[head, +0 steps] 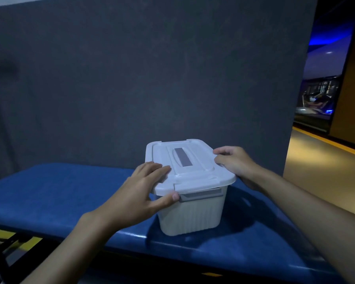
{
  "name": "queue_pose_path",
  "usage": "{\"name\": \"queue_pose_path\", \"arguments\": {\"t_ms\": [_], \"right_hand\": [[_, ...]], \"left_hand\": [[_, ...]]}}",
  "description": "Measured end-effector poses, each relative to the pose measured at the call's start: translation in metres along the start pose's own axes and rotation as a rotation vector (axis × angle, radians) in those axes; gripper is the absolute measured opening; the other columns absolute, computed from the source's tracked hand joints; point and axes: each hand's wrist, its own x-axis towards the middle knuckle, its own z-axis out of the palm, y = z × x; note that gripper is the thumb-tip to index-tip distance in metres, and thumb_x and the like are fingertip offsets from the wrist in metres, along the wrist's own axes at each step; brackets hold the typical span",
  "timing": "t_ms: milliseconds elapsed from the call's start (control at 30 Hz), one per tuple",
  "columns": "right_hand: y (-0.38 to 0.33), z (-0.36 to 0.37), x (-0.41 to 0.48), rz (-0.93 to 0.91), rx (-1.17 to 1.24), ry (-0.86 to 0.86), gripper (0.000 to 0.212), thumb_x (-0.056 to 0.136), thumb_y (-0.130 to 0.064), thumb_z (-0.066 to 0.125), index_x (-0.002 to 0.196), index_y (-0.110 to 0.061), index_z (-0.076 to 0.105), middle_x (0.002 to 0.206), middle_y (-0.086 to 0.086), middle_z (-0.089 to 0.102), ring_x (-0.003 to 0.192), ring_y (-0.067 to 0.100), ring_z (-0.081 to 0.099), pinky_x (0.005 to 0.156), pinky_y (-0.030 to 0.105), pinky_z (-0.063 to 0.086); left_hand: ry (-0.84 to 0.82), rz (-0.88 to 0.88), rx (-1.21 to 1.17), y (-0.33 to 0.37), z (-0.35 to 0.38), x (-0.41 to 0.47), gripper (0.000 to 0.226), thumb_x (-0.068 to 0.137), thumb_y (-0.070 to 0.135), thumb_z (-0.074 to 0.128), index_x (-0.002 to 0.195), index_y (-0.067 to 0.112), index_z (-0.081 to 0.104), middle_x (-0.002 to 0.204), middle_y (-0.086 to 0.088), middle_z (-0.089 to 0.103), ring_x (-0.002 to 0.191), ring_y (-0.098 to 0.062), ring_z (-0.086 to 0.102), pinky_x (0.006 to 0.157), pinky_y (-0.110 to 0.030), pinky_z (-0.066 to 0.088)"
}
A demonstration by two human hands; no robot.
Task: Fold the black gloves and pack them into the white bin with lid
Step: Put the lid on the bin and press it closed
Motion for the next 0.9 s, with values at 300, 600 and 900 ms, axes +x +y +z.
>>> {"name": "queue_pose_path", "arguments": {"t_ms": [300, 600, 900], "right_hand": [[0.012, 0.002, 0.004, -0.092, -0.046, -0.004, 0.033, 0.087, -0.011, 0.053, 0.111, 0.01, 0.061, 0.095, -0.009, 0.041, 0.09, 0.007, 0.037, 0.077, 0.027, 0.023], [0.025, 0.0, -0.049, -0.595, -0.532, -0.068, 0.058, 0.079, -0.072, 0.041, 0.115, -0.035, 0.067, 0.134, -0.023, 0.051, 0.135, -0.008, 0.029, 0.12, 0.033, 0.004], [0.044, -0.032, -0.05, -0.664, -0.505, -0.157, 0.064, 0.062, -0.066, 0.076, 0.12, -0.047, 0.056, 0.142, -0.024, 0.045, 0.133, -0.01, 0.031, 0.11, 0.007, 0.012]], "left_hand": [[-0.081, 0.097, 0.196, -0.017, -0.008, 0.006, 0.078, 0.079, 0.078, 0.045, 0.148, 0.042, 0.036, 0.148, 0.019, 0.037, 0.14, 0.0, 0.023, 0.11, -0.033, 0.035], [-0.044, 0.224, 0.429, -0.027, -0.006, 0.012, 0.078, 0.084, 0.077, 0.032, 0.148, 0.033, 0.041, 0.132, 0.009, 0.055, 0.116, -0.019, 0.05, 0.094, -0.035, 0.046], [0.137, 0.381, 0.609, 0.018, 0.009, 0.02, 0.071, 0.089, 0.072, 0.032, 0.123, 0.018, 0.062, 0.09, -0.005, 0.061, 0.072, -0.028, 0.052, 0.068, -0.041, 0.049]]}}
